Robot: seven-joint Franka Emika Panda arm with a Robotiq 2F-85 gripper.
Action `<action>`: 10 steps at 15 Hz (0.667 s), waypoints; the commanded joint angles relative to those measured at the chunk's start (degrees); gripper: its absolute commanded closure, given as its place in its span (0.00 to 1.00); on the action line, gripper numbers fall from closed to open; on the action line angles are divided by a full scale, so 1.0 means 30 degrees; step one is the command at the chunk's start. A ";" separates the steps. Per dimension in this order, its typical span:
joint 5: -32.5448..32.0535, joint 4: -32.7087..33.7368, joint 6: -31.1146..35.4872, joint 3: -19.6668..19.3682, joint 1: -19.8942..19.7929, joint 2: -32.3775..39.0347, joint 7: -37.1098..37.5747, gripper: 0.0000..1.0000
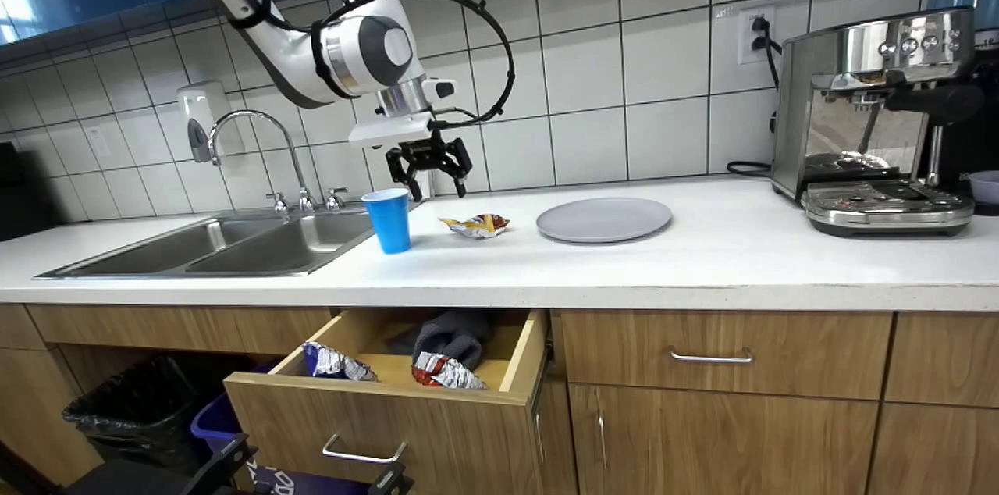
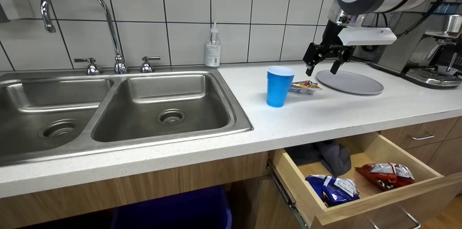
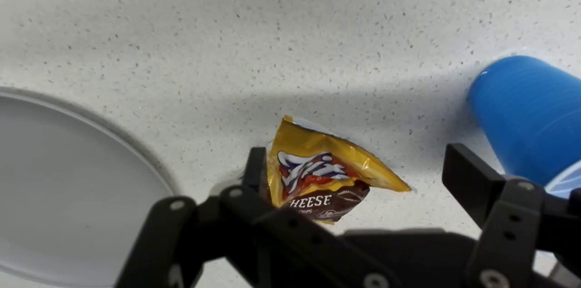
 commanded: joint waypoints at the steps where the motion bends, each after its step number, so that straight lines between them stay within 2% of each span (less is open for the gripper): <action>1: 0.0166 0.1667 0.0050 -0.0049 -0.0199 0.1278 0.0737 0.00; 10: 0.0334 0.5108 0.0073 -0.0227 -0.0495 0.4380 0.0754 0.00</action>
